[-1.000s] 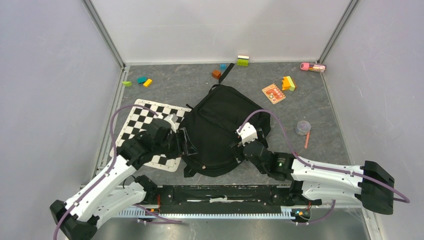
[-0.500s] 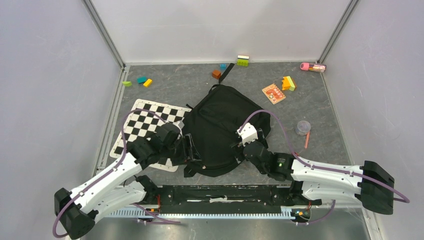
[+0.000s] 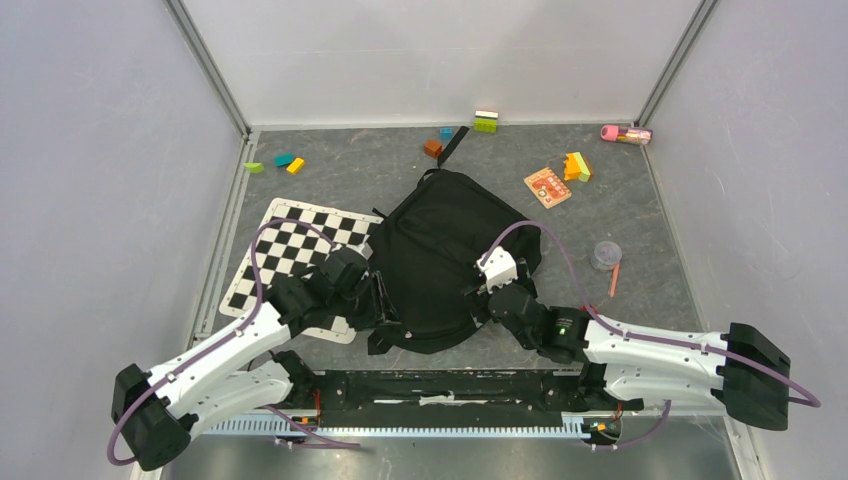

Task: Pack the student bag
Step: Zip the student bag at the center of the board.

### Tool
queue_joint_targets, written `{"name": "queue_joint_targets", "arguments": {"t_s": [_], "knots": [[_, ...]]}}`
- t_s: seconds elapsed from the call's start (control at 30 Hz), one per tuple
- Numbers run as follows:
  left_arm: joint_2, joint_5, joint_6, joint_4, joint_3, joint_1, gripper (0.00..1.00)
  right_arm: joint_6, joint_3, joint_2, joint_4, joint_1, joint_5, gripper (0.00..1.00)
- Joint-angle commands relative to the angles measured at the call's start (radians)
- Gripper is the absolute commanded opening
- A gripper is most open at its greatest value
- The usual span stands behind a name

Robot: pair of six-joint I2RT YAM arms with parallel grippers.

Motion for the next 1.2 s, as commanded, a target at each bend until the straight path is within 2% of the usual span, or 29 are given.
{"name": "queue_joint_targets", "arguments": {"t_s": [0.0,0.43,0.67,0.9,1.17], "knots": [[-0.015,-0.024,-0.039,0.036,-0.017,-0.005,0.41,0.017,-0.015,-0.016,0.017,-0.003,0.020,0.95],[-0.079,-0.034,-0.067,0.039,-0.029,-0.005,0.02,0.031,0.019,-0.042,-0.042,-0.003,0.035,0.95],[-0.115,-0.061,-0.073,0.036,-0.041,-0.005,0.02,0.160,0.060,-0.124,-0.169,-0.004,0.080,0.98],[-0.132,-0.061,-0.074,0.055,-0.058,-0.005,0.02,0.390,0.045,-0.170,-0.192,-0.004,-0.006,0.98],[-0.129,-0.074,-0.057,0.091,-0.071,-0.005,0.02,0.465,-0.003,-0.138,-0.079,-0.004,-0.164,0.85]]}}
